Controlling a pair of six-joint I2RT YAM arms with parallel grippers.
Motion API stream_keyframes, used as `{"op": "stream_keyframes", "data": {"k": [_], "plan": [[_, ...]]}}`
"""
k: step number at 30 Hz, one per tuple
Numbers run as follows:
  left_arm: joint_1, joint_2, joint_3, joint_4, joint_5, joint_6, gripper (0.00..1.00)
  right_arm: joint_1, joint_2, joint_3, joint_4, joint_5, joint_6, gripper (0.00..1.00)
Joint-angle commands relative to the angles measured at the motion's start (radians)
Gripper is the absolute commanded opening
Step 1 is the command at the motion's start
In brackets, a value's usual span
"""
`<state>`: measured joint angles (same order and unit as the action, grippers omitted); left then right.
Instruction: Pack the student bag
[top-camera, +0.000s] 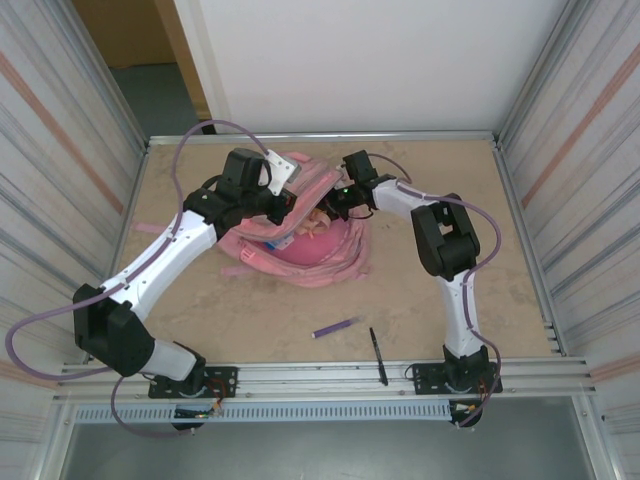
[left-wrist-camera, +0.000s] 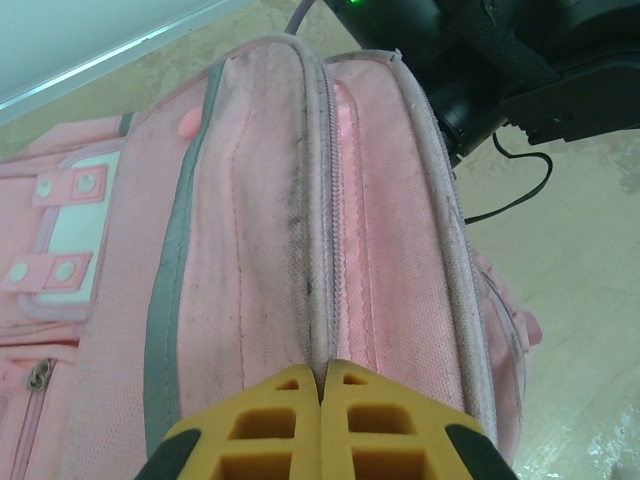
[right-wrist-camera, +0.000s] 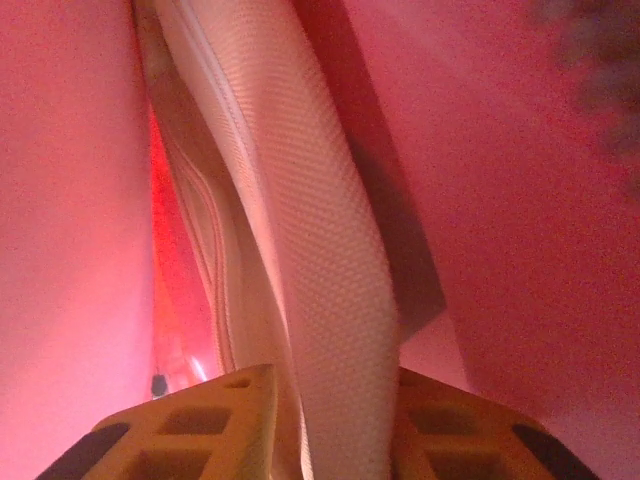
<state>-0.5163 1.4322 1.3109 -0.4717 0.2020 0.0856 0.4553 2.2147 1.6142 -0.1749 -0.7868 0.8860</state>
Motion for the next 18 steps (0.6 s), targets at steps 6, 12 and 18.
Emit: {"op": "stream_keyframes", "data": {"k": [6,12,18], "plan": [[-0.001,-0.058,0.011,0.111,0.011,0.008,0.00,-0.032,-0.094,-0.143,0.123,0.018,0.075,0.44],[-0.002,-0.045,0.002,0.119,0.004,0.003,0.00,-0.046,-0.152,-0.217,0.134,-0.001,0.058,0.48],[-0.002,-0.050,-0.019,0.120,0.016,-0.008,0.00,-0.032,-0.139,-0.219,0.167,0.000,0.052,0.07]]}}
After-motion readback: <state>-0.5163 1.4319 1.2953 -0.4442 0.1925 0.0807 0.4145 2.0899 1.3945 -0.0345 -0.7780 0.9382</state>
